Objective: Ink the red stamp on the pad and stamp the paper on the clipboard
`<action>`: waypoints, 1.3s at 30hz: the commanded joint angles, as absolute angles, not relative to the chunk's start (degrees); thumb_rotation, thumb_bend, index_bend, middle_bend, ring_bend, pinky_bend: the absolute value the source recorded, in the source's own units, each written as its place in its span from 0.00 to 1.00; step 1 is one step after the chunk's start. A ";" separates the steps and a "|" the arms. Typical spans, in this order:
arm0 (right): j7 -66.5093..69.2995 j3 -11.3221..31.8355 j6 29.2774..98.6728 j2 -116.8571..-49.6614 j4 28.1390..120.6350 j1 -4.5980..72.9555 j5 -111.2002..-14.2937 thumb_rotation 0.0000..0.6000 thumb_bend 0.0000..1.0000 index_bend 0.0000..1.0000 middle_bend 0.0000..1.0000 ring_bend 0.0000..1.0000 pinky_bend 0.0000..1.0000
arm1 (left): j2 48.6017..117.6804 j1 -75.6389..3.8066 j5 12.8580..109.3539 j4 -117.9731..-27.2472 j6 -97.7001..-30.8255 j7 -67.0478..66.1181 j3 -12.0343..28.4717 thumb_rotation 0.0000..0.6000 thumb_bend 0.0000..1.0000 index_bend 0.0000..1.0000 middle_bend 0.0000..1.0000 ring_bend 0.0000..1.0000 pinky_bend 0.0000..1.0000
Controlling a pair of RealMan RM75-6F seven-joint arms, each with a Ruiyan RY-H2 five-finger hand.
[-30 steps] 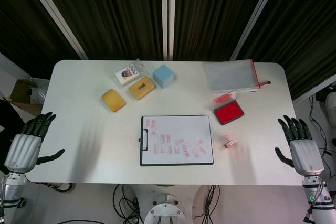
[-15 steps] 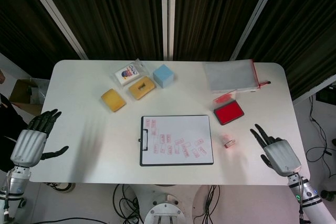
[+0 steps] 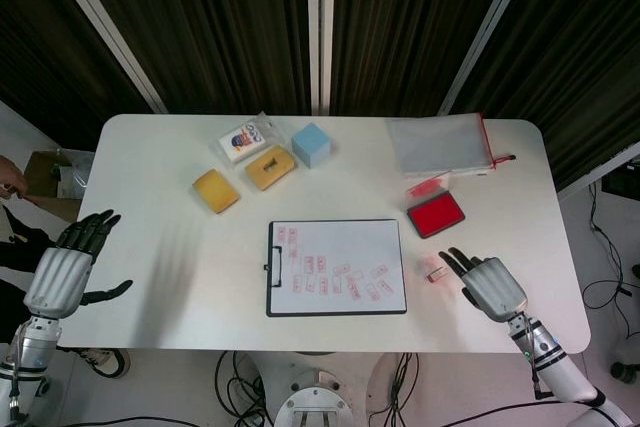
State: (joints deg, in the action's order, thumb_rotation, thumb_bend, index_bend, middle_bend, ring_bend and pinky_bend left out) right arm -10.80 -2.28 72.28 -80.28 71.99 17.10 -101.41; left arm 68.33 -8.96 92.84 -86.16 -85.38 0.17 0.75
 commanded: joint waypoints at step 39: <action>-1.75 -3.68 72.91 -90.75 58.65 21.11 -98.90 1.00 0.25 0.45 0.40 0.58 0.81 | 68.46 -9.47 92.19 -85.55 -84.55 0.94 0.36 0.79 0.12 0.08 0.07 0.10 0.19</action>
